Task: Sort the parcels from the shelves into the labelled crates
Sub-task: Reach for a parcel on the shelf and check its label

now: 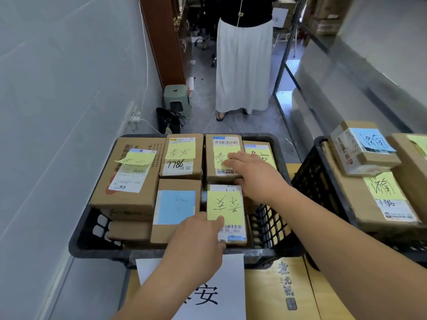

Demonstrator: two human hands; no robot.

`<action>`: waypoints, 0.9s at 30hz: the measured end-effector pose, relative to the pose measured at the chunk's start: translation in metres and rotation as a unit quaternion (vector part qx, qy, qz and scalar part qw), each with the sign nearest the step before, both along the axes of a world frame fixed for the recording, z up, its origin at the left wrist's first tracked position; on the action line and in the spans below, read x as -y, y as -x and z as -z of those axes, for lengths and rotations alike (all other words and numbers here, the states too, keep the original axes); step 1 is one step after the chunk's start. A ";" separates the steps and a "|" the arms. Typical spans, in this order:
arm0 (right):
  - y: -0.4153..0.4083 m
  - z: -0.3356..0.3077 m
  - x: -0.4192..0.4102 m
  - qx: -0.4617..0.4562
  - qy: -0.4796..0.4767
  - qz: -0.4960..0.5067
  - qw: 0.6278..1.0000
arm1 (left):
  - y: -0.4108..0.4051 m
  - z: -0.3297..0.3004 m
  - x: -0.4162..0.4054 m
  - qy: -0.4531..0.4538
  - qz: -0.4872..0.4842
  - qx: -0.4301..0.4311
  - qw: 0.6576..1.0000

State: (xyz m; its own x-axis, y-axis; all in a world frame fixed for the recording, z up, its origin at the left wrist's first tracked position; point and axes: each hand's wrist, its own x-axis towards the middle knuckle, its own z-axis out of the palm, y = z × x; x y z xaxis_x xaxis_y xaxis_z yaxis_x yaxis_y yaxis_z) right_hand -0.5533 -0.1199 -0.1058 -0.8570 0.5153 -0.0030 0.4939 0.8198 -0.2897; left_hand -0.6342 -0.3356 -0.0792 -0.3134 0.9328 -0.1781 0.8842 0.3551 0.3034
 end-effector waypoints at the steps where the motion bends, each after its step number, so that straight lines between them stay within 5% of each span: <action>1: -0.001 -0.001 -0.003 0.005 0.006 -0.002 1.000 | -0.001 0.000 0.000 0.004 0.003 0.000 1.000; 27: -0.001 0.003 -0.005 -0.026 -0.013 -0.026 0.999 | -0.007 0.006 0.000 0.041 -0.095 -0.015 0.995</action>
State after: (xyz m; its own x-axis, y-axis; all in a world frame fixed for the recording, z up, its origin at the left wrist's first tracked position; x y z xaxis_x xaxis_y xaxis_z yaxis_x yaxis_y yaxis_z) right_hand -0.5524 -0.1153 -0.1090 -0.8816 0.4687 0.0561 0.4345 0.8521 -0.2918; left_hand -0.6272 -0.3354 -0.0852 -0.4892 0.8387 -0.2394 0.8065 0.5395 0.2418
